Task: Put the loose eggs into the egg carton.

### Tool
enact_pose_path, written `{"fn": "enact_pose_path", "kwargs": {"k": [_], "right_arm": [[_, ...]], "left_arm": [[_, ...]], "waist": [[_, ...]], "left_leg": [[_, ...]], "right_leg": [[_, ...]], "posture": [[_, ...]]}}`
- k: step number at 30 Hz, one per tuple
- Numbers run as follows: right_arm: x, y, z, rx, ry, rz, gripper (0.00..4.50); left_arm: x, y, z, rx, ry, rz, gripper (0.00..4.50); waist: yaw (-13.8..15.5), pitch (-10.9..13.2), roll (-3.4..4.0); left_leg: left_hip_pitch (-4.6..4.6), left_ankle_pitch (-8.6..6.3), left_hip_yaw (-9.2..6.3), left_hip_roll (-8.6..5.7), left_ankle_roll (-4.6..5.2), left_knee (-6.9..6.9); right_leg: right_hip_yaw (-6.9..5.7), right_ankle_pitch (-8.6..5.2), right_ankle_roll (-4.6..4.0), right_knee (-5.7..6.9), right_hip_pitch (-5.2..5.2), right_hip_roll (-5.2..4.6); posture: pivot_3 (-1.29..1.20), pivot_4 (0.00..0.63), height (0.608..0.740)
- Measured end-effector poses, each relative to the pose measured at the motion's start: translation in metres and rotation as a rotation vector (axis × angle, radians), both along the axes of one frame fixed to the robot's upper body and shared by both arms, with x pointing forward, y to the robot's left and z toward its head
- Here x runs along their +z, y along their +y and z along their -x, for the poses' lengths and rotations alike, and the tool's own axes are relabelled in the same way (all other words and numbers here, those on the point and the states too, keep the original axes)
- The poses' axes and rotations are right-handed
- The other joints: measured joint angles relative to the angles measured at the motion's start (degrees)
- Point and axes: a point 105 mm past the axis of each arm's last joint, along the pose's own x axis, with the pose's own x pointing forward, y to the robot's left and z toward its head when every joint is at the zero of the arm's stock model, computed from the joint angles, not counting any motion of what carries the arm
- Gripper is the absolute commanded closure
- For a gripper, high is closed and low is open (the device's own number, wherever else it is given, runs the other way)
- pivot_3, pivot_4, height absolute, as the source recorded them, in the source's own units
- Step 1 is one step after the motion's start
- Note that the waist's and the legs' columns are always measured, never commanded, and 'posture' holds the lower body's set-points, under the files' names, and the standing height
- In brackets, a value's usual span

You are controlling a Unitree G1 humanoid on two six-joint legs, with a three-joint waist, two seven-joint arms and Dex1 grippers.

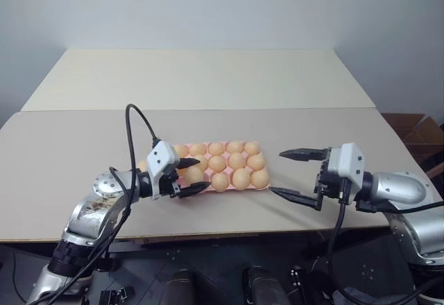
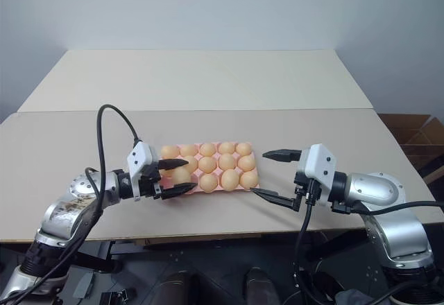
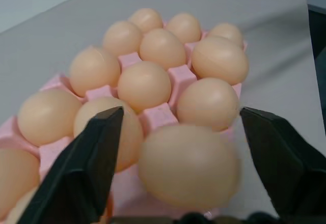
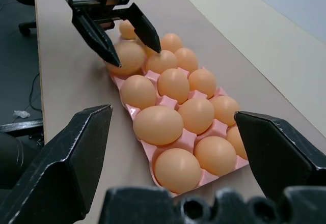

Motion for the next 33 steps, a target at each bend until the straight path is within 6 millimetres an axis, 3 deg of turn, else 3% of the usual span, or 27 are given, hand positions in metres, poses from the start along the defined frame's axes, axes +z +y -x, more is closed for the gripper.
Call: {"fn": "enact_pose_path", "kwargs": {"k": [5,8,12,18,20,27,33], "right_arm": [[0.001,0.001,0.001,-0.007,-0.009,-0.003,0.0],[0.002,0.001,0.001,-0.007,-0.01,-0.004,0.0],[0.004,-0.002,0.002,0.01,-0.008,0.011,0.0],[0.005,-0.007,-0.001,0.031,0.008,0.031,0.0],[0.005,-0.008,-0.001,0.037,0.011,0.036,0.0],[0.003,-0.009,0.0,0.062,0.029,0.048,0.0],[0.003,-0.01,0.001,0.066,0.033,0.053,0.0]], "left_arm": [[0.008,0.008,-0.003,0.028,-0.03,0.016,0.01],[0.02,0.024,-0.004,0.076,-0.06,0.031,0.01],[0.04,0.078,0.005,0.191,-0.113,-0.014,0.01],[0.043,0.149,0.045,0.342,-0.068,-0.079,0.01],[0.041,0.165,0.059,0.383,-0.044,-0.079,0.01],[0.028,0.181,0.082,0.453,0.023,-0.072,0.01],[0.027,0.173,0.074,0.462,0.005,-0.054,0.01]], "waist": [[0.0,0.0,0.0],[-0.2,0.0,0.0],[-1.0,0.0,0.0],[-0.9,0.0,0.0],[-0.8,0.0,0.0],[0.2,0.0,0.0],[0.5,0.0,0.0]], "left_leg": [[0.01,0.0,0.0,0.0,0.0,0.02],[0.0,0.0,0.0,0.03,0.0,0.02],[0.01,-0.01,0.01,0.09,0.01,0.01],[0.04,-0.01,0.07,0.1,0.0,0.01],[0.06,-0.01,0.09,0.11,0.0,0.01],[0.04,-0.01,0.09,0.11,-0.01,0.01],[0.06,-0.01,0.07,0.11,-0.01,0.01]], "right_leg": [[0.0,-0.02,0.05,0.01,0.0,-0.01],[0.0,-0.01,0.03,0.01,-0.02,0.02],[0.0,-0.02,0.0,0.01,-0.04,0.03],[-0.01,-0.16,0.2,-0.01,-0.05,-0.05],[-0.01,-0.38,-0.12,0.0,-0.05,-0.08],[-0.04,-0.43,-0.25,0.0,-0.05,-0.1],[-0.05,-0.42,-0.25,0.05,-0.04,-0.07]], "posture": [[0.0,0.15,0.74],[0.0,0.15,0.74],[0.0,0.15,0.74],[0.0,0.15,0.74],[0.0,0.15,0.74],[0.0,0.15,0.74],[0.0,0.15,0.74]]}}
